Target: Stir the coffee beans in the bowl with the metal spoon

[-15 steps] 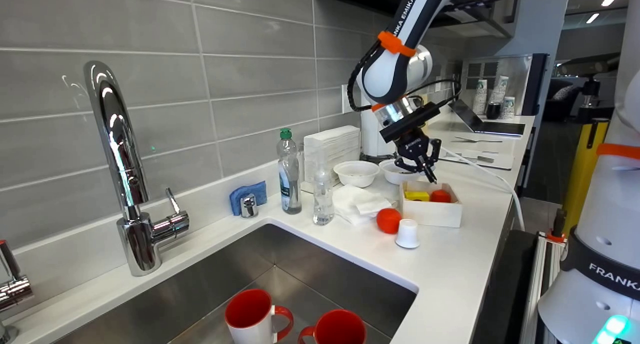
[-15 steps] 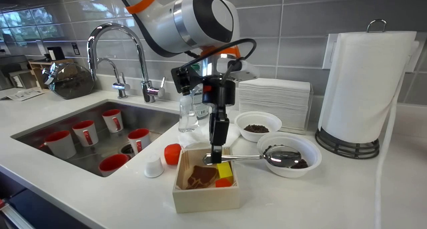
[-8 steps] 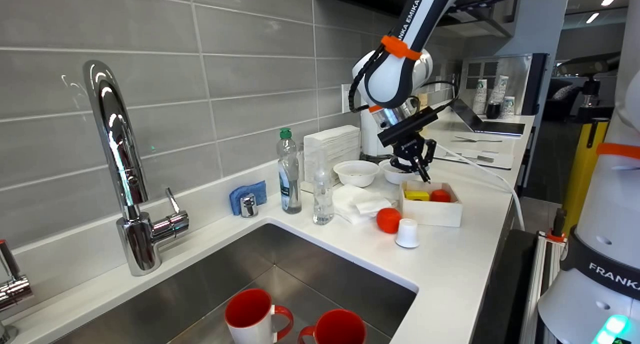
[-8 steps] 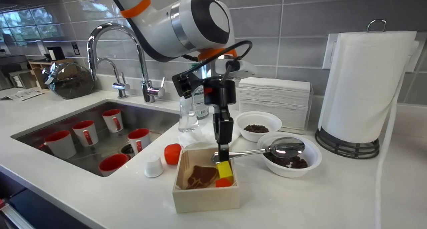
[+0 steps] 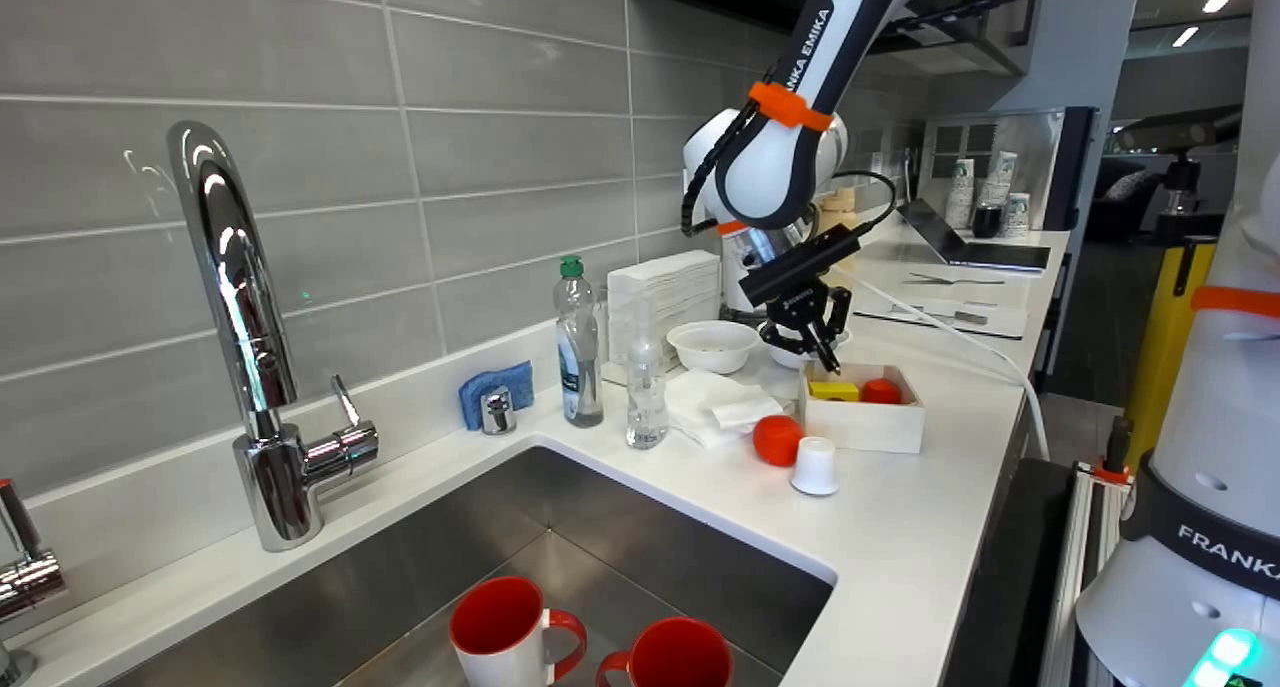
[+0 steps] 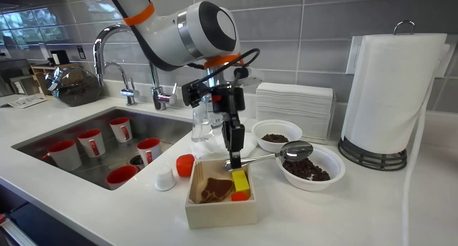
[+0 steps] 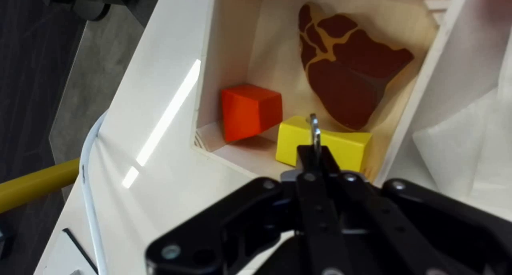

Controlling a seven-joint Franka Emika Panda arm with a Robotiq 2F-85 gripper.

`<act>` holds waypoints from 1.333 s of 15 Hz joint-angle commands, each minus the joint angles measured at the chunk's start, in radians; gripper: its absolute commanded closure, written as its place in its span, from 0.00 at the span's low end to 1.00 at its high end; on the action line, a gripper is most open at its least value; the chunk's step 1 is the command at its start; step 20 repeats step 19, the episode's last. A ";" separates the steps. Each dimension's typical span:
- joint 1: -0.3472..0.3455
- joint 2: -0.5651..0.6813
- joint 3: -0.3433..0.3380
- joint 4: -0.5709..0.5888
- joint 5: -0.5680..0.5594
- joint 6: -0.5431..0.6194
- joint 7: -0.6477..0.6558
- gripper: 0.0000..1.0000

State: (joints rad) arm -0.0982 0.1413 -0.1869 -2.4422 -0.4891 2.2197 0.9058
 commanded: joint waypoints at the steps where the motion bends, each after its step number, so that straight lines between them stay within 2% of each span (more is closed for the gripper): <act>1: 0.007 0.011 -0.009 -0.008 -0.051 0.032 0.037 0.99; 4: 0.008 0.018 -0.013 -0.008 -0.065 0.041 0.041 0.99; 6: 0.016 0.023 -0.009 -0.008 -0.086 0.046 0.055 0.69; 15: 0.015 0.009 -0.009 -0.018 -0.078 0.053 0.037 0.04; 16: 0.011 -0.004 -0.012 -0.025 -0.073 0.056 0.027 0.00; 20: 0.004 -0.022 -0.020 -0.032 -0.072 0.056 0.025 0.00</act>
